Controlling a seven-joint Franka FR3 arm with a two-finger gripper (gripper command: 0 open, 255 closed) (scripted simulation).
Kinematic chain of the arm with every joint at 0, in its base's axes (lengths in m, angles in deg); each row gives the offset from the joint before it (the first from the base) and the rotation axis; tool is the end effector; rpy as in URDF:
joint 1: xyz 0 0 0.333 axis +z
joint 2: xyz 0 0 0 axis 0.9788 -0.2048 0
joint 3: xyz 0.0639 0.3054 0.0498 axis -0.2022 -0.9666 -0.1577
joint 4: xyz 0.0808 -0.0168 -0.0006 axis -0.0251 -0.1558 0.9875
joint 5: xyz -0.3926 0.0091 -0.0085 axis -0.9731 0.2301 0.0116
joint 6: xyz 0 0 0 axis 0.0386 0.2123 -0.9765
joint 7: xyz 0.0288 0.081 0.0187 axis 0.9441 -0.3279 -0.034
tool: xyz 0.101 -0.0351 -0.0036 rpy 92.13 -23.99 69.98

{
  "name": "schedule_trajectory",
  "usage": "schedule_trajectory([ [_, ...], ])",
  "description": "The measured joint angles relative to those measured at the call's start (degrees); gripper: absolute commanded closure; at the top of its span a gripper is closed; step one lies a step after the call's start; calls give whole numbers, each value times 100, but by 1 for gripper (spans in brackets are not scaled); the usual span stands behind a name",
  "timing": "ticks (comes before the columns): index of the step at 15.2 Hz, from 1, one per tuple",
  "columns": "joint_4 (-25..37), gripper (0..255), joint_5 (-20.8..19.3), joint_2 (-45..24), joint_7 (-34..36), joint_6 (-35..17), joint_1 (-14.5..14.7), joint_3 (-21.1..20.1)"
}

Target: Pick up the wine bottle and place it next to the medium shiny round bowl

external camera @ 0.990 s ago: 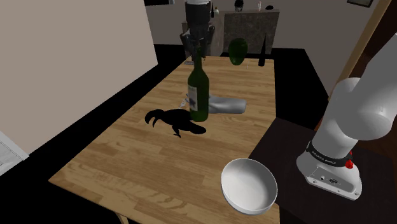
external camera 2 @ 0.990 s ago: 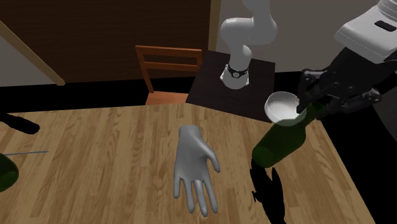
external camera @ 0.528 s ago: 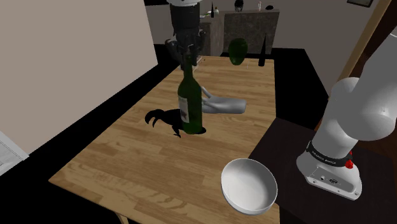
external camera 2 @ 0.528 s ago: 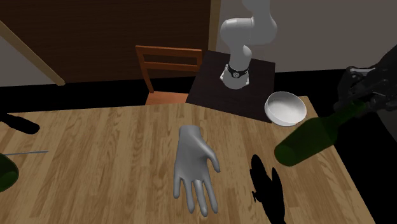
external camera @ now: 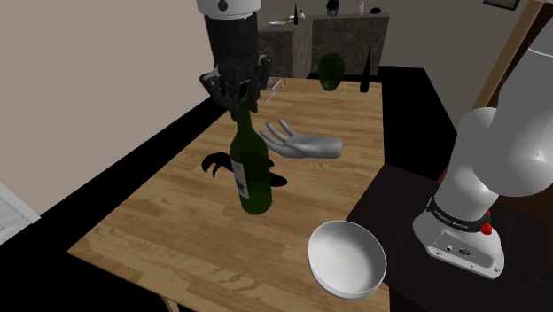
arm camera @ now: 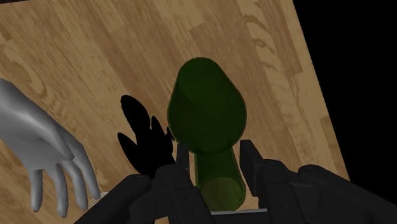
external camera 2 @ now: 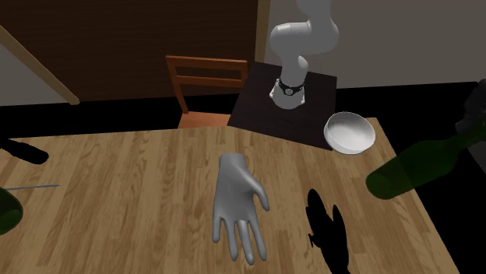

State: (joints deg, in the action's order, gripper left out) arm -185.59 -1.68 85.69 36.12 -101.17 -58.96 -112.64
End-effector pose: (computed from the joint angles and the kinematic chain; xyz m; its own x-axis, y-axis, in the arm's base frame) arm 0.3983 0.3619 0.6154 0.9893 -0.0873 0.1171 -0.0937 -0.9943 0.0505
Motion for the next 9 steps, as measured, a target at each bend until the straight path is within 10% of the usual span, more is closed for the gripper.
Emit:
schedule_trajectory([
  [9, -648, 255, -1, 15, 119, -623, 26, -30],
])
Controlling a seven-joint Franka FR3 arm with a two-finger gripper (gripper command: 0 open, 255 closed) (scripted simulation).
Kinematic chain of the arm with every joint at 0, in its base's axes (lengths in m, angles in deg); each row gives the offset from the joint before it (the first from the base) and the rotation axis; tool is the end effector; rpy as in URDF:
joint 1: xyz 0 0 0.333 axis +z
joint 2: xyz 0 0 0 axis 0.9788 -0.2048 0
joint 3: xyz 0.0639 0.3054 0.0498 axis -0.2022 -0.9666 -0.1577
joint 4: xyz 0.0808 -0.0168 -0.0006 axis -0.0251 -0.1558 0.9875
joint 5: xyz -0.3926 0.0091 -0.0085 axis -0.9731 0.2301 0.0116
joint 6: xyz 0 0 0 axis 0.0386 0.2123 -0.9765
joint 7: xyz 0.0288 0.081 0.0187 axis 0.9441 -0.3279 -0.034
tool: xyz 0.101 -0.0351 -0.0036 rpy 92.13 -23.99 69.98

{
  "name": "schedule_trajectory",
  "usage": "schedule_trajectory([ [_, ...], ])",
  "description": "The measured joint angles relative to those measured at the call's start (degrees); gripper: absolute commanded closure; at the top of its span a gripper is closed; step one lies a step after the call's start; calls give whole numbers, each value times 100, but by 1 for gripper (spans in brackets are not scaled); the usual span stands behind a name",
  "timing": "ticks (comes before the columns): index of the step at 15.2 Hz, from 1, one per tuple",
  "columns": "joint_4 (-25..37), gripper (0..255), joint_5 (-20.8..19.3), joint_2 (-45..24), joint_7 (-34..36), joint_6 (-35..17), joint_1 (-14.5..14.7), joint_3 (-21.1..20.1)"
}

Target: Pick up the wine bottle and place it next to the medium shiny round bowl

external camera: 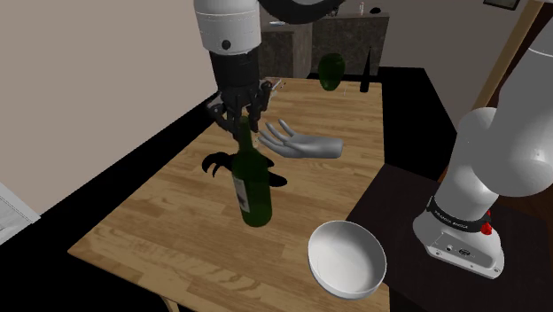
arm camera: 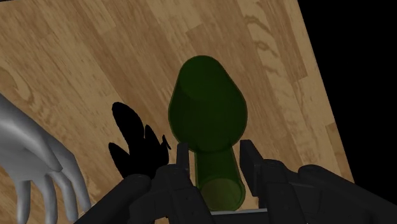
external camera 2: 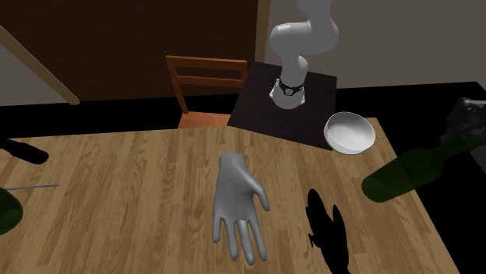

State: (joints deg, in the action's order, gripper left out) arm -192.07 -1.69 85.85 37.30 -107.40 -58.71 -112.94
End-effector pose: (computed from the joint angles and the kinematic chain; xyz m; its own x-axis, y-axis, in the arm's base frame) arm 0.3976 0.3681 0.5721 0.9892 -0.0887 0.1168 -0.0951 -0.9942 0.0505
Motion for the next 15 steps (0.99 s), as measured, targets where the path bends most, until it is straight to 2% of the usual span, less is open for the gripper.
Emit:
schedule_trajectory([
  [15, -1088, 255, -64, -74, 154, -1147, 10, -20],
])
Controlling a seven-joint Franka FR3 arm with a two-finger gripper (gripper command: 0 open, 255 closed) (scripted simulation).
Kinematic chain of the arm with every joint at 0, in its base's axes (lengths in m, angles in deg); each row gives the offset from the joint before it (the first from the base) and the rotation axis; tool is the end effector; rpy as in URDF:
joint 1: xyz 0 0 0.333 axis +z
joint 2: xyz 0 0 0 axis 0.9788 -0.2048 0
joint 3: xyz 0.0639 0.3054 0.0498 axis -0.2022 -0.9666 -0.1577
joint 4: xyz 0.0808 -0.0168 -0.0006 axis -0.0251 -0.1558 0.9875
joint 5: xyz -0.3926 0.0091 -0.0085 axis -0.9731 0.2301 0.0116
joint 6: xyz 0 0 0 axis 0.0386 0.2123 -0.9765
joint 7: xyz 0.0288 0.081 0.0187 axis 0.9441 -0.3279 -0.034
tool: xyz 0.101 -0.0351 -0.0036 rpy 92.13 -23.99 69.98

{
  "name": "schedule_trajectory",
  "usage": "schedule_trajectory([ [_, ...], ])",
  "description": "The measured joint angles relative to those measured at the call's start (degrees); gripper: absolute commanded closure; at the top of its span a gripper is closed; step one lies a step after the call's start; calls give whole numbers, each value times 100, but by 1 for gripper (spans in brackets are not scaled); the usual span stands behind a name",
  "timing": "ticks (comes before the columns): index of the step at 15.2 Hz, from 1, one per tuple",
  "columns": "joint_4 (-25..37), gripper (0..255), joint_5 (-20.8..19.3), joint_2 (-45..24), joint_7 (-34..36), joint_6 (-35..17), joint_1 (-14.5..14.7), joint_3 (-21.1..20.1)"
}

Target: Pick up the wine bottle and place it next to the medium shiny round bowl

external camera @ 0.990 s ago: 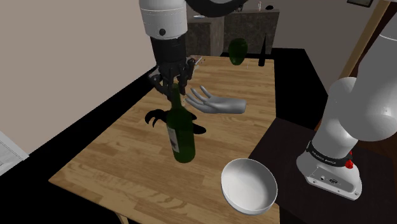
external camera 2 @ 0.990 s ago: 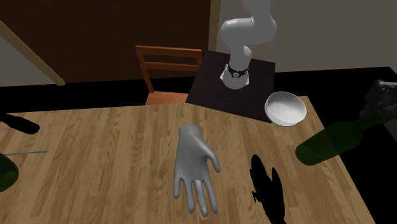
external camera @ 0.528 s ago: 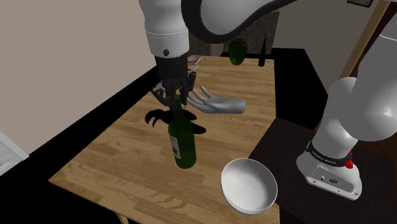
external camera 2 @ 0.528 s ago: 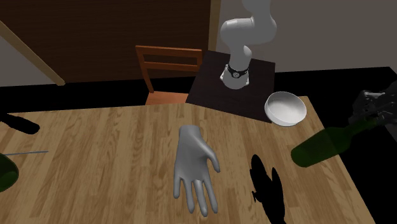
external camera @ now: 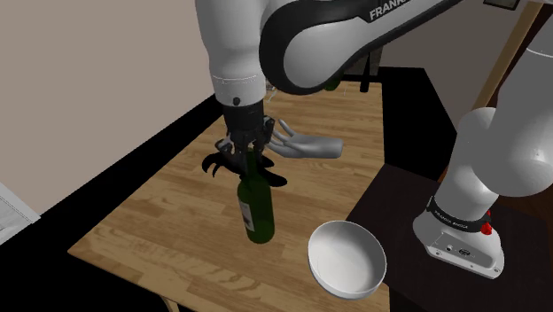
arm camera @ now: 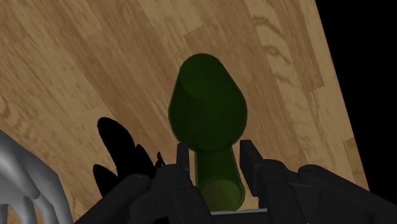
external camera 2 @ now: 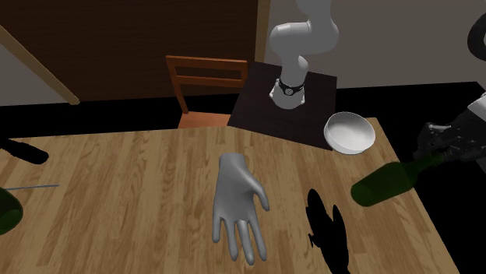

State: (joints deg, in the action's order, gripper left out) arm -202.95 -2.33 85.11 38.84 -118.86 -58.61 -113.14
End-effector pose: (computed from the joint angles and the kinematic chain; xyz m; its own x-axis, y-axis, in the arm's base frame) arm 0.3969 0.3687 0.4921 0.9892 -0.0888 0.1167 -0.0952 -0.9942 0.0506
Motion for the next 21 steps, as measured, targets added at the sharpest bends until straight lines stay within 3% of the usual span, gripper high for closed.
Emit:
schedule_trajectory([
  [8, -191, 255, -34, -53, 43, -239, 1, -6],
  [9, -191, 0, -34, -53, 44, -240, 1, -6],
  [15, -190, 0, -35, -53, 44, -241, 1, -6],
  [21, 340, 0, 55, 98, -15, 420, 24, -20],
])
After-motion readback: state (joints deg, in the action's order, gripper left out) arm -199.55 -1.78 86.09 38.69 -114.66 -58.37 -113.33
